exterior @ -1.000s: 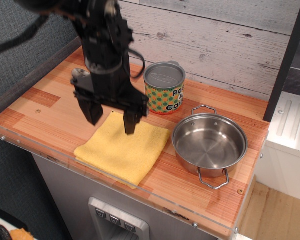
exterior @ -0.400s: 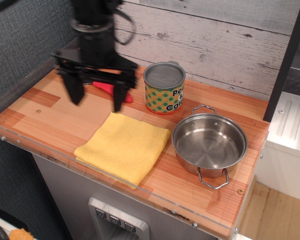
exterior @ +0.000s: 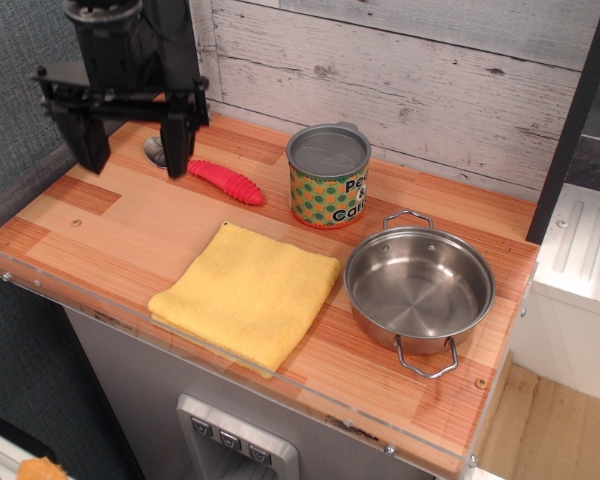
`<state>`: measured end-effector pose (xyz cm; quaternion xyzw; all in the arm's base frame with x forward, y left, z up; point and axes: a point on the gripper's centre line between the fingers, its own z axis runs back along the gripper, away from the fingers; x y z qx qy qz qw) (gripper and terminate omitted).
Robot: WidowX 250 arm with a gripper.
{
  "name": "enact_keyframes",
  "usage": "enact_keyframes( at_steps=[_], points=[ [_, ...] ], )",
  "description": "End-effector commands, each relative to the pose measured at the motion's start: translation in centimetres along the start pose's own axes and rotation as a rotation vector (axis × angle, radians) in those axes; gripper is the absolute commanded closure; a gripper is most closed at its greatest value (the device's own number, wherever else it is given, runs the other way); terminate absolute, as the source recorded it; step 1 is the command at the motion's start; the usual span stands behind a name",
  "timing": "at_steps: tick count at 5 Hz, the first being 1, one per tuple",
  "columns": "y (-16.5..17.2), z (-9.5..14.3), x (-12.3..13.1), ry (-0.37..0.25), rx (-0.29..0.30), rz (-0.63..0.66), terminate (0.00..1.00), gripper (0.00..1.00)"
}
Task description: Move yellow cloth closer to the left of silver pot.
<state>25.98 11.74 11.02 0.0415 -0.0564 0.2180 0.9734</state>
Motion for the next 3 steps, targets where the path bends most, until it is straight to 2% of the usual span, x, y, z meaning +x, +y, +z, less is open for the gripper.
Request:
enact_keyframes(
  at_steps=[1, 2, 3],
  points=[
    [0.78, 1.56, 3.03, -0.060, -0.023, 0.046, 0.00, 0.00],
    [0.78, 1.56, 3.03, -0.060, -0.023, 0.046, 0.00, 0.00],
    [0.78, 1.56, 3.03, -0.060, -0.023, 0.046, 1.00, 0.00]
  ],
)
